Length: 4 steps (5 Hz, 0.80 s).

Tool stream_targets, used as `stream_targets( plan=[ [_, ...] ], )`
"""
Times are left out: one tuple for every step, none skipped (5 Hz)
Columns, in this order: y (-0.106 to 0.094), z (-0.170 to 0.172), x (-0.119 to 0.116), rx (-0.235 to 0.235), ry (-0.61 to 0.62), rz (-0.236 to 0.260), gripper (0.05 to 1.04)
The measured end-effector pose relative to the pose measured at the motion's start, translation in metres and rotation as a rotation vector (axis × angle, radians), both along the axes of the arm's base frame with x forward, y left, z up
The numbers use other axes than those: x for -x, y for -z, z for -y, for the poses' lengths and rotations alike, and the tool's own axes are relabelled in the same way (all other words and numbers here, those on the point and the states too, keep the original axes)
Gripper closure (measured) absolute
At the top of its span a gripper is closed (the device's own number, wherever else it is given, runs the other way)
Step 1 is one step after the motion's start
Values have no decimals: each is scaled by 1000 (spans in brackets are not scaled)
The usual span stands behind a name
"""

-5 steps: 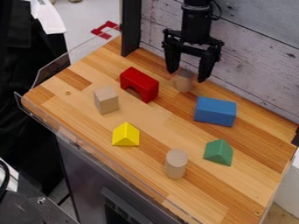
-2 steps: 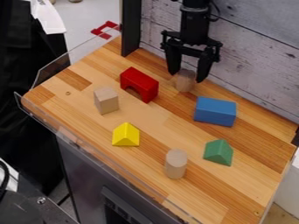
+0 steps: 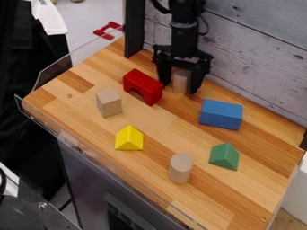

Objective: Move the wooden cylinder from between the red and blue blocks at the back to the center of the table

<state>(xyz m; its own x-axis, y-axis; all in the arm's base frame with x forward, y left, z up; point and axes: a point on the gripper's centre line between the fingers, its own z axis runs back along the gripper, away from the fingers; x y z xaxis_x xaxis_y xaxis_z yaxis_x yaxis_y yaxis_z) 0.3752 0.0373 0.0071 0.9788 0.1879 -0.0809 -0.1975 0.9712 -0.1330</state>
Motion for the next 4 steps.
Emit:
stream_targets(
  plan=[
    [1, -4, -1, -9, -15, 5, 179],
    [1, -5, -1, -13, -25, 11, 461],
    [1, -5, 4, -22, -39, 18, 518],
    [-1, -2, 24, -50, -26, -13, 519]
  ],
)
